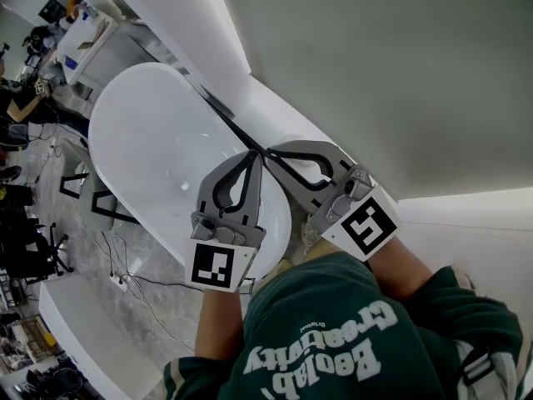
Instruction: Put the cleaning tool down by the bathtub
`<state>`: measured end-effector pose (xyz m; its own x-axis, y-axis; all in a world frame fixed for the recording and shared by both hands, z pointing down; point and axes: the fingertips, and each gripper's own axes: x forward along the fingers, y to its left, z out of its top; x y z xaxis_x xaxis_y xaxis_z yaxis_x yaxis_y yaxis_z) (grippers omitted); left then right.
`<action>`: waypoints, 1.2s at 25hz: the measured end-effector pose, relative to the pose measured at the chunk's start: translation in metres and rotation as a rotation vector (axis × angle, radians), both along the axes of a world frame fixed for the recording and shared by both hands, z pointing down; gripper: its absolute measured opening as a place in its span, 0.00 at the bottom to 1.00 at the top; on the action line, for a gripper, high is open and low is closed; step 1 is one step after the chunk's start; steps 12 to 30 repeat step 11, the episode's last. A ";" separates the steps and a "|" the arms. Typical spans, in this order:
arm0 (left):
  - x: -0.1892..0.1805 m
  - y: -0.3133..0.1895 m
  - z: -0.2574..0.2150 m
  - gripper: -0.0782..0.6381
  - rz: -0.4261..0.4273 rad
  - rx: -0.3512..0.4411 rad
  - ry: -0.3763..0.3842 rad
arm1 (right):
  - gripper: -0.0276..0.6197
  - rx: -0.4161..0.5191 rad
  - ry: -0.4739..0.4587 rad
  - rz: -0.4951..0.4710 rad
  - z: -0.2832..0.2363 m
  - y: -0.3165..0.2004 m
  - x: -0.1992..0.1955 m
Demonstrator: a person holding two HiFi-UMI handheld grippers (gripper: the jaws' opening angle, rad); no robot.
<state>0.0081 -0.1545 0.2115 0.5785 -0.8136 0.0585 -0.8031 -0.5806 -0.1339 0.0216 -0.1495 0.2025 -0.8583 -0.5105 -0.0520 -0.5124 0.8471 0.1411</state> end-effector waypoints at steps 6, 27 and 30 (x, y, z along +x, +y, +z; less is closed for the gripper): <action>0.002 -0.003 0.005 0.11 0.005 0.001 -0.002 | 0.07 -0.007 0.000 0.007 0.007 -0.005 0.003; 0.004 -0.001 0.004 0.11 0.005 0.000 -0.002 | 0.07 0.008 0.002 0.001 0.005 -0.002 0.003; 0.004 -0.001 0.004 0.11 0.005 0.000 -0.002 | 0.07 0.008 0.002 0.001 0.005 -0.002 0.003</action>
